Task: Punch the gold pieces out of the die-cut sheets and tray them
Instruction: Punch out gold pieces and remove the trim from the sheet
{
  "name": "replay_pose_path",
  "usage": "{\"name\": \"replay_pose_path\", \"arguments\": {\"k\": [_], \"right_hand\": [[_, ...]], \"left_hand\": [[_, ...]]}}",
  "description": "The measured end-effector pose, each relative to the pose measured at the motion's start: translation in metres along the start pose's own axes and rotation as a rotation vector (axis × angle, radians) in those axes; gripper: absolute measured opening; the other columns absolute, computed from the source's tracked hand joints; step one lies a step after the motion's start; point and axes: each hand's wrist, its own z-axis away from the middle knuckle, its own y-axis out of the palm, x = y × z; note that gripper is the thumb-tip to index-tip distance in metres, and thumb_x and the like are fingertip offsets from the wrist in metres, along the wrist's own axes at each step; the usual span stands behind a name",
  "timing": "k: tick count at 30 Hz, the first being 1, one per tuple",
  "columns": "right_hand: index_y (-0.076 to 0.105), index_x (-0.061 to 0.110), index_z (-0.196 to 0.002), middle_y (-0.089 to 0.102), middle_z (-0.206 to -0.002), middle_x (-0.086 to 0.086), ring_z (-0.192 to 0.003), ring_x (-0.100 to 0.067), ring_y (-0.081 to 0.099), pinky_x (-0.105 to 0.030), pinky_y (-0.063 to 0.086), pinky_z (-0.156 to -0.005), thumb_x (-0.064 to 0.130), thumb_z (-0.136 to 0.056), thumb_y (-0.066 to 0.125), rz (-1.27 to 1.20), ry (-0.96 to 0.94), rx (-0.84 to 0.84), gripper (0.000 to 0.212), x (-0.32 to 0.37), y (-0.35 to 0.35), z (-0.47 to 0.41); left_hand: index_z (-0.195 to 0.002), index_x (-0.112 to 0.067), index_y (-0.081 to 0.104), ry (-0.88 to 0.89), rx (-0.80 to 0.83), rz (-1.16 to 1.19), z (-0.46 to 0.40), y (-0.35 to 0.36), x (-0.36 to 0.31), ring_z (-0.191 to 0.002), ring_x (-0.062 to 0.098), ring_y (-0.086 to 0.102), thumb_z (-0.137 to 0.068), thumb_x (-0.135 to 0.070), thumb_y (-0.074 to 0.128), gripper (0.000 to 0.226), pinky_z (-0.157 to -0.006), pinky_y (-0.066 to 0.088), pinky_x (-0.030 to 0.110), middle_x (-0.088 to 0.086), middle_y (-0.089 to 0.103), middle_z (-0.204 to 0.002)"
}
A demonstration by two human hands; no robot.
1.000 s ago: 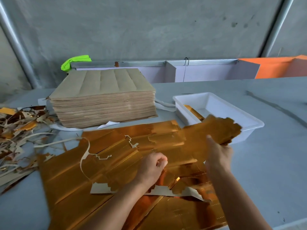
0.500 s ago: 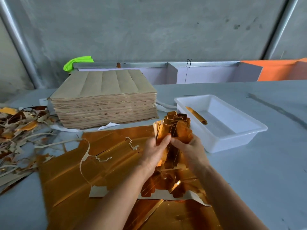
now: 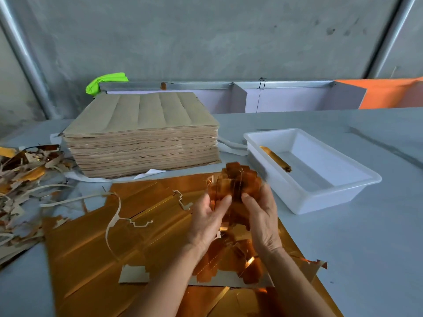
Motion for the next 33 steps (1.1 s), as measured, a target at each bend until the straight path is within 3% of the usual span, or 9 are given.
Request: {"name": "replay_pose_path", "arguments": {"k": [3, 6, 10, 16, 21, 24, 28, 31, 33], "right_hand": [[0.056, 0.038, -0.103, 0.066, -0.098, 0.007, -0.092, -0.007, 0.063, -0.018, 0.053, -0.072, 0.029, -0.089, 0.053, 0.043, 0.079, 0.002, 0.017, -0.011, -0.002, 0.01], [0.061, 0.031, -0.096, 0.068, -0.093, -0.001, -0.091, -0.018, 0.063, -0.028, 0.051, -0.076, 0.02, -0.096, 0.05, 0.029, 0.135, -0.049, 0.016, -0.01, -0.004, 0.004], [0.061, 0.019, -0.105, 0.068, -0.098, -0.003, -0.096, -0.019, 0.062, -0.034, 0.049, -0.08, 0.012, -0.096, 0.049, -0.073, 0.19, -0.154, 0.017, 0.007, -0.009, -0.014], [0.055, 0.014, -0.116, 0.064, -0.104, -0.007, -0.095, -0.019, 0.061, -0.029, 0.051, -0.073, 0.011, -0.098, 0.047, -0.061, 0.202, -0.183, 0.02, 0.014, -0.014, -0.02], [0.053, 0.022, -0.114, 0.064, -0.1, 0.001, -0.091, -0.014, 0.063, -0.021, 0.049, -0.063, 0.014, -0.098, 0.048, -0.049, 0.256, -0.184, 0.019, 0.011, -0.025, -0.021], [0.054, 0.022, -0.113, 0.065, -0.098, 0.002, -0.091, -0.015, 0.065, -0.019, 0.05, -0.059, 0.014, -0.098, 0.049, -0.035, 0.289, -0.193, 0.018, 0.01, -0.036, -0.022], [0.05, 0.015, -0.126, 0.065, -0.105, -0.002, -0.092, -0.019, 0.064, -0.027, 0.051, -0.064, 0.014, -0.096, 0.052, -0.03, 0.375, -0.147, 0.03, 0.006, -0.041, -0.02], [0.048, 0.017, -0.127, 0.064, -0.106, -0.002, -0.092, -0.019, 0.065, -0.026, 0.054, -0.064, 0.013, -0.096, 0.052, 0.004, 0.373, -0.061, 0.031, 0.006, -0.034, -0.016], [0.047, 0.018, -0.127, 0.063, -0.108, -0.004, -0.094, -0.02, 0.065, -0.03, 0.055, -0.07, 0.012, -0.096, 0.051, 0.023, 0.37, 0.005, 0.032, 0.007, -0.027, -0.013]], "left_hand": [[-0.114, -0.026, 0.057, -0.136, 0.082, -0.043, 0.009, -0.002, 0.013, -0.098, 0.015, 0.067, -0.088, -0.038, 0.061, 0.029, -0.086, 0.056, 0.037, -0.002, 0.07, -0.106], [-0.127, -0.022, 0.054, -0.213, 0.092, 0.004, 0.004, -0.004, 0.003, -0.11, 0.018, 0.06, -0.09, -0.048, 0.055, 0.045, -0.097, 0.048, 0.043, 0.002, 0.064, -0.12], [-0.11, -0.008, 0.063, -0.139, 0.022, 0.152, -0.005, -0.015, -0.016, -0.086, 0.022, 0.063, -0.092, -0.045, 0.046, 0.044, -0.08, 0.052, 0.039, 0.013, 0.068, -0.101], [-0.093, -0.016, 0.064, -0.084, 0.176, -0.23, 0.001, -0.021, -0.013, -0.052, 0.005, 0.055, -0.088, -0.013, 0.063, 0.006, -0.048, 0.044, 0.017, -0.001, 0.069, -0.071], [-0.085, -0.011, 0.067, -0.048, 0.114, -0.281, 0.002, -0.028, -0.018, -0.046, 0.006, 0.05, -0.093, -0.009, 0.056, 0.013, -0.043, 0.04, 0.017, -0.001, 0.062, -0.06], [-0.082, -0.011, 0.065, -0.055, -0.014, -0.352, -0.002, -0.04, -0.019, -0.047, 0.006, 0.05, -0.094, -0.012, 0.054, 0.016, -0.044, 0.04, 0.015, 0.002, 0.061, -0.062], [-0.092, -0.009, 0.063, -0.129, -0.468, -0.52, -0.011, -0.074, -0.016, -0.059, 0.012, 0.056, -0.097, -0.012, 0.048, 0.017, -0.051, 0.046, 0.021, 0.006, 0.062, -0.076], [-0.113, -0.003, 0.058, -0.275, -0.608, -0.823, -0.012, -0.096, -0.018, -0.087, 0.026, 0.063, -0.098, -0.023, 0.047, 0.027, -0.076, 0.055, 0.04, 0.014, 0.064, -0.1], [-0.128, -0.004, 0.047, -0.261, -0.589, -1.127, -0.009, -0.088, -0.022, -0.112, 0.033, 0.054, -0.096, -0.042, 0.046, 0.05, -0.095, 0.047, 0.044, 0.018, 0.055, -0.122]]}}
